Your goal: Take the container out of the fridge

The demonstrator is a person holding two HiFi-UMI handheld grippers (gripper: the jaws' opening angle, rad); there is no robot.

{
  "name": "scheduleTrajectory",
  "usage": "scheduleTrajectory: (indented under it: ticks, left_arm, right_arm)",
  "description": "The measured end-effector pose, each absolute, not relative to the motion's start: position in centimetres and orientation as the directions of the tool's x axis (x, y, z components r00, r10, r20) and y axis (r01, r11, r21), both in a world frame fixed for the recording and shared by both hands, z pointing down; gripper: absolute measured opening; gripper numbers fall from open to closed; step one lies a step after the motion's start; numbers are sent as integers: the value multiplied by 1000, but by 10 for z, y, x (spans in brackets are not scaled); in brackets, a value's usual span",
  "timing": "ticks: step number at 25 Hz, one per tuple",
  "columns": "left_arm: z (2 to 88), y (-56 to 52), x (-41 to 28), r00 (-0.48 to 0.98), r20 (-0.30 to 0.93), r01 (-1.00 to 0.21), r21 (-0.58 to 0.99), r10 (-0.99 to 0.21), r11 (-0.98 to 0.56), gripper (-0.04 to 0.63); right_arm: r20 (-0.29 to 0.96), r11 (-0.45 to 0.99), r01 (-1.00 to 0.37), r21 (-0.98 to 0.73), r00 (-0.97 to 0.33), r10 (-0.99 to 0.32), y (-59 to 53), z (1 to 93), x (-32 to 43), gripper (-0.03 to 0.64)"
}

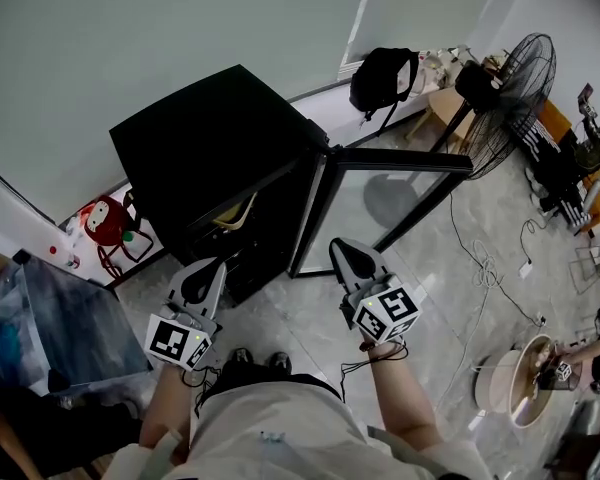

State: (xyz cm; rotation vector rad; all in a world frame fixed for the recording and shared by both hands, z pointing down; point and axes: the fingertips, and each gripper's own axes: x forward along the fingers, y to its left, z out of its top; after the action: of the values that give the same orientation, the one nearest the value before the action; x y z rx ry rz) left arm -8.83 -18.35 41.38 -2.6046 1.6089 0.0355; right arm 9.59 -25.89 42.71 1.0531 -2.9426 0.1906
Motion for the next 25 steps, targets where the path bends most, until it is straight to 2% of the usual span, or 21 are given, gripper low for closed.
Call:
scheduleTrajectory:
  ticks: [4, 8, 11, 25]
  left_arm:
    - [414, -188, -89, 446, -65, -895, -57, -893, -443, 6]
    - [417, -188, -88, 449, -44, -892, -86, -893, -444, 6]
    - [418, -189, -87, 448, -43, -892, -82, -893, -444, 6]
    - [425, -183, -95, 429, -28, -902, -71, -903, -426, 6]
  right_arm:
    - [80, 772, -634, -43, -772, -630, -262, 428, 94, 16]
    - [175, 773, -577, 264, -760, -626, -254, 433, 80, 15]
    - [219, 754, -513, 409, -747, -627, -251, 433, 72, 16]
    - [312, 626, -260, 735, -690, -653, -244, 452, 51, 15]
